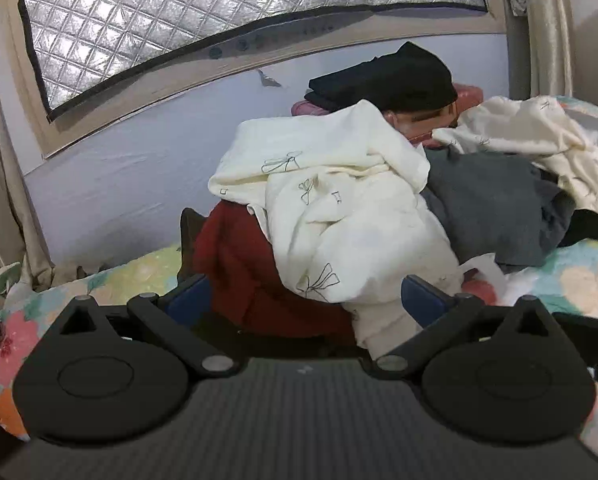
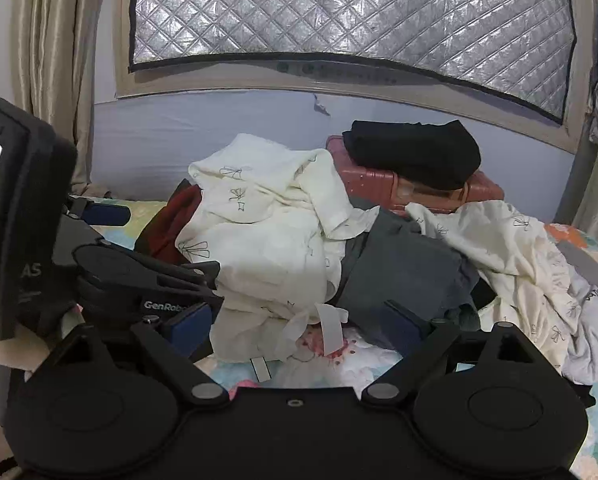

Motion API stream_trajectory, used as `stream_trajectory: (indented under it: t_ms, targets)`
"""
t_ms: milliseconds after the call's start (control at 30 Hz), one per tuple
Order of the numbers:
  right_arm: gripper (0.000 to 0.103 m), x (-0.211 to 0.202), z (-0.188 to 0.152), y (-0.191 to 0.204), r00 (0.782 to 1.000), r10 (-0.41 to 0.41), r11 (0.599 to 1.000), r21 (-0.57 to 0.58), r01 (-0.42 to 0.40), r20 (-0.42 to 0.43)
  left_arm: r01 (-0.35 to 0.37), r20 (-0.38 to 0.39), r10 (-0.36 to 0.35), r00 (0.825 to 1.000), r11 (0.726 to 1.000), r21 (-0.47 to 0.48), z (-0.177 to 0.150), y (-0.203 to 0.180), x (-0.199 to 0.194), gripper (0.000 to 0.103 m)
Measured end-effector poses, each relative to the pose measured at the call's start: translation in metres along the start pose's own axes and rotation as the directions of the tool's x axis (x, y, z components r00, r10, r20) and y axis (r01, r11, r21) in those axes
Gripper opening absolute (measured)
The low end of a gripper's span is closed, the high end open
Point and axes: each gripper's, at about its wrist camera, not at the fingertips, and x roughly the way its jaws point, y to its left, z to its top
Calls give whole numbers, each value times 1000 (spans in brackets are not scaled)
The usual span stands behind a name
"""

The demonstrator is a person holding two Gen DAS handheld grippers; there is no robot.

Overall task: Fold clothes
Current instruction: 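Reach both grippers toward the cream bow-print garment in the clothes pile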

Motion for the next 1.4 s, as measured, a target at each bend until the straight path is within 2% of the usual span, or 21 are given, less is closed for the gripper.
stream_trajectory:
  t_ms: [133,167,600,700,867,933,1133,1233,1333,1400]
  targets:
    - [94,3,-1,3,1000,7,1000,-5,-7,-16,22,-26,-22,999,1000,-15,1,1,0,103]
    - [94,-2,-5,-4,1000,15,1000,26,-15,8,27,-32,-28,999,999,-19,2,1,1,103]
    - [94,-12,-10,-6,1000,-16,998,68,18,-26,95,-114,-103,988,993,-73,7,5,2,103]
    - [94,-12,-11,-9,999,-16,996,84,18,-32,167,-132,-180,975,981,-101,10,9,-1,103]
    - [94,-13,-16,-13,999,-23,997,78,27,-46,265,-101,-285,953,949,-170,14,16,-16,103]
    - [94,-14,-17,-15,999,-20,996,91,24,-49,271,-125,-296,947,946,-179,15,17,-16,103]
    - [94,-11,-22,-16,997,-37,996,78,42,-67,248,-160,-276,948,953,-173,12,17,-11,103]
    - [94,-9,-24,-17,996,-15,995,95,24,-87,240,-190,-267,945,958,-155,11,16,-7,103]
    - [94,-9,-25,-16,995,14,992,127,-2,-98,254,-225,-280,933,957,-140,10,13,-2,103]
    - [94,-9,-26,-12,995,17,993,116,-6,-100,276,-245,-312,918,946,-172,10,14,2,103]
